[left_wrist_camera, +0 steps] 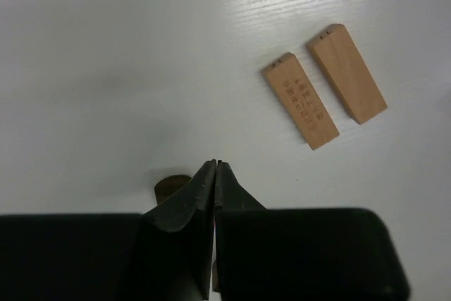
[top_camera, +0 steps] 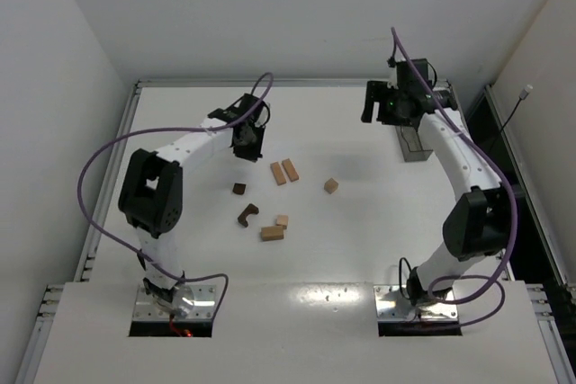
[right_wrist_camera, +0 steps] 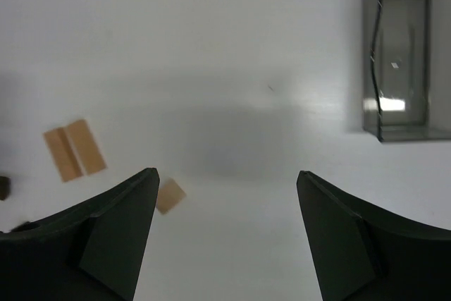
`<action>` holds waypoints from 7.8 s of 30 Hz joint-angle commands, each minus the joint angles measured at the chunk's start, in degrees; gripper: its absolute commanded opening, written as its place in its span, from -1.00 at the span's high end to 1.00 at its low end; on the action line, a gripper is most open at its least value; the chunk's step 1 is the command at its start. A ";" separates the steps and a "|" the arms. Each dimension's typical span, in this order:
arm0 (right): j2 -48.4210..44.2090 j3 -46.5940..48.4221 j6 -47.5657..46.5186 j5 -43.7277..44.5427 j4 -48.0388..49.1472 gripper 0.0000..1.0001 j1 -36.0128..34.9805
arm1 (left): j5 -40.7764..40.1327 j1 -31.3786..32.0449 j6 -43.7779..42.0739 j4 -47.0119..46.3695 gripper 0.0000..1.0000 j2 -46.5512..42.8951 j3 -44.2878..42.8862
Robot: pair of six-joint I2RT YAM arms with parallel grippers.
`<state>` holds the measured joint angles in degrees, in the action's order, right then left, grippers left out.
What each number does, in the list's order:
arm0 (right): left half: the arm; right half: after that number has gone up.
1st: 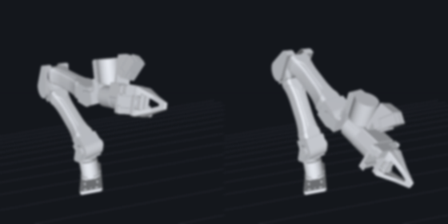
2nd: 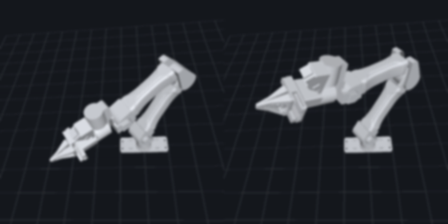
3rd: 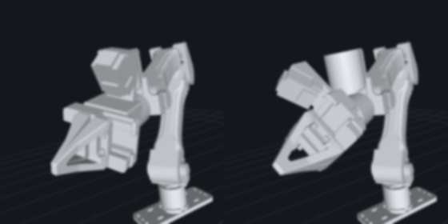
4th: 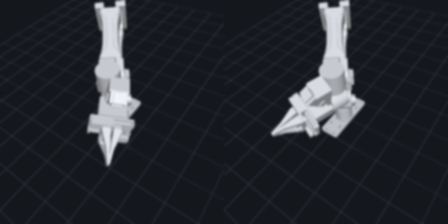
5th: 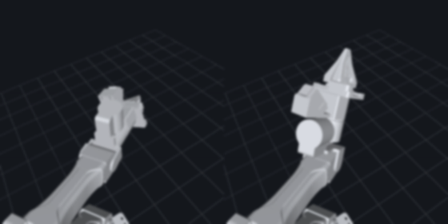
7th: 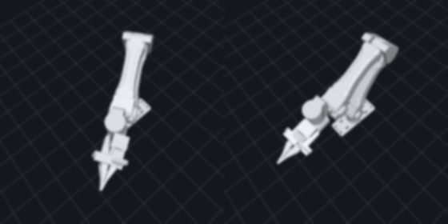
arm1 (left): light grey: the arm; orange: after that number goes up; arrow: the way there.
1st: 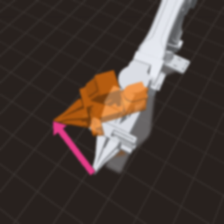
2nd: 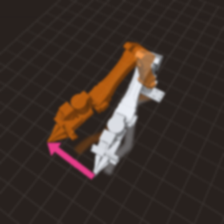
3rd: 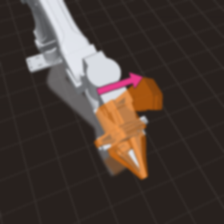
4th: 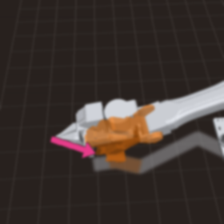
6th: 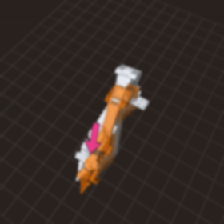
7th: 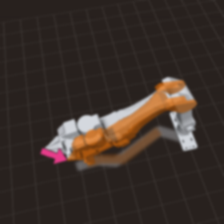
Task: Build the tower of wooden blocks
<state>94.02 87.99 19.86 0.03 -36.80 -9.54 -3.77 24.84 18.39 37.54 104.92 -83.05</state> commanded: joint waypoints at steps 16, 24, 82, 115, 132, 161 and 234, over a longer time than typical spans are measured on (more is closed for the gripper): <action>-10.61 -11.61 -1.58 -1.34 -0.21 -0.52 11.91 | 4.21 4.95 4.63 1.48 1.00 15.49 -11.35; -9.55 -11.61 -1.58 -2.58 -0.21 -0.52 13.14 | 0.69 4.95 5.87 2.10 1.00 15.49 -10.12; -4.54 -9.32 -1.05 -6.36 0.85 -0.55 13.14 | 0.34 2.23 2.61 3.15 0.27 24.80 -18.20; -5.07 -10.38 -0.52 -7.94 1.90 -0.55 13.14 | -3.52 2.23 4.02 3.15 1.00 20.76 -14.61; -3.31 -10.38 0.01 -9.96 2.43 -0.52 11.39 | 3.41 3.28 1.83 2.10 0.75 15.39 -6.60; -4.46 -11.96 0.01 -9.96 2.96 -0.52 11.39 | 6.76 6.62 1.29 2.10 0.34 16.55 -8.27; -7.45 -13.63 -12.91 -30.97 5.07 -0.54 14.11 | 31.01 8.65 -52.49 13.52 0.47 14.78 -8.19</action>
<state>87.46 73.49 7.49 -29.56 -34.30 4.38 23.27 34.54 -32.58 50.94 119.92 -91.37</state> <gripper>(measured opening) 0.772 0.265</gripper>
